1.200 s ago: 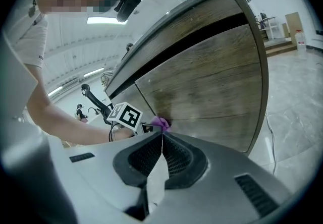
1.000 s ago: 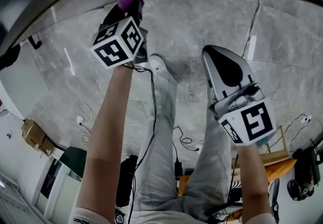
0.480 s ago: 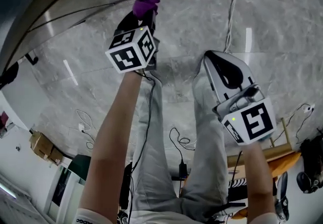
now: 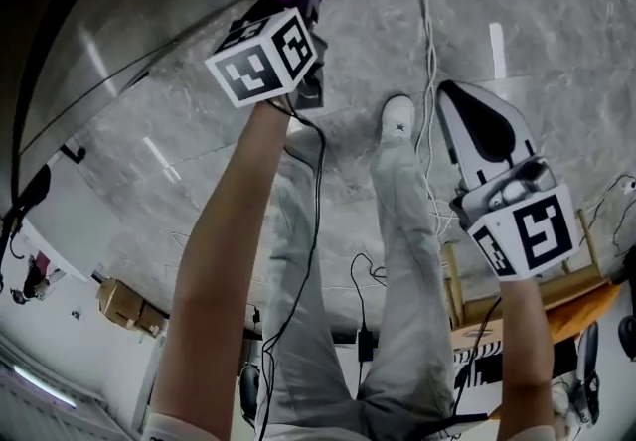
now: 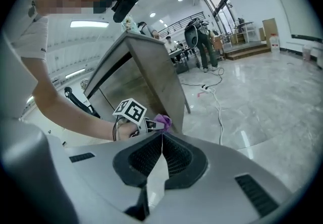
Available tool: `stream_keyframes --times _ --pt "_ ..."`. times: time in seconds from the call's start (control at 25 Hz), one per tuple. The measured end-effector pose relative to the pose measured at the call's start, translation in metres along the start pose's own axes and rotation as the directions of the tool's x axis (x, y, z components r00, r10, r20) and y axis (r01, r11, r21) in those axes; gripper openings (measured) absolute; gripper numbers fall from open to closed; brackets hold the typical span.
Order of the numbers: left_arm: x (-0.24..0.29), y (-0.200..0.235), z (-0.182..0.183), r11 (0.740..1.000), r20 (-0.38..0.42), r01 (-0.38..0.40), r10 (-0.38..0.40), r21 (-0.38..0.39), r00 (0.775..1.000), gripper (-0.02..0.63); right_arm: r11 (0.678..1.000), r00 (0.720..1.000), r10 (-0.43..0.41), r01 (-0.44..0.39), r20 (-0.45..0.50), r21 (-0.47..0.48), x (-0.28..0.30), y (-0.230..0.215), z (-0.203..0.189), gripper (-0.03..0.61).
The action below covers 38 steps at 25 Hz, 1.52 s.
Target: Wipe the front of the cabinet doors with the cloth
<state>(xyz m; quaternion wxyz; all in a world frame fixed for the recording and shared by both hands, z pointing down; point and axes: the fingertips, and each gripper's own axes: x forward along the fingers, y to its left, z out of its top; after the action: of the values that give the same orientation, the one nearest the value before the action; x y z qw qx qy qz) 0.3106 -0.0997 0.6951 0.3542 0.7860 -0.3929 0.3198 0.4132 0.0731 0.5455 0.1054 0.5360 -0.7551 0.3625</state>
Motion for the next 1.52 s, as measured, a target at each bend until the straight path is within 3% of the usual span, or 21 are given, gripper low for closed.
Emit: stream_keyframes --times 0.2,0.36,0.6,0.92,1.24,1.36,1.52 --pt "0.008 0.001 -0.008 0.999 0.013 0.033 -0.033 -0.012 0.999 0.147 0.999 0.999 -0.033 0.033 0.009 0.01 -0.016 -0.013 -0.015 0.028" --pt "-0.004 0.026 -0.008 1.0 -0.02 -0.031 0.03 0.0 0.999 0.147 1.0 1.0 -0.026 0.026 0.011 0.012 -0.01 -0.007 -0.014 0.028" --pt "-0.044 0.132 -0.013 0.996 -0.047 -0.086 0.088 0.033 0.995 0.147 0.999 0.999 0.035 -0.035 -0.004 -0.01 0.048 0.076 -0.012 0.028" --pt "-0.087 0.227 -0.023 0.99 -0.075 -0.136 0.139 0.044 0.987 0.147 0.995 0.995 0.102 -0.102 -0.006 -0.014 0.104 0.162 -0.015 0.028" --pt "-0.13 0.316 -0.031 0.97 -0.075 -0.239 0.235 -0.04 0.969 0.147 0.987 0.987 0.157 -0.157 -0.018 -0.041 0.142 0.223 -0.015 0.028" --pt "-0.137 0.323 -0.033 0.97 -0.085 -0.242 0.239 -0.025 0.967 0.147 0.986 0.986 0.165 -0.165 -0.013 -0.034 0.144 0.23 -0.014 0.028" --pt "-0.132 0.304 -0.039 0.966 -0.093 -0.239 0.23 -0.096 0.969 0.147 0.985 0.985 0.17 -0.17 -0.01 -0.029 0.136 0.223 -0.014 0.028"
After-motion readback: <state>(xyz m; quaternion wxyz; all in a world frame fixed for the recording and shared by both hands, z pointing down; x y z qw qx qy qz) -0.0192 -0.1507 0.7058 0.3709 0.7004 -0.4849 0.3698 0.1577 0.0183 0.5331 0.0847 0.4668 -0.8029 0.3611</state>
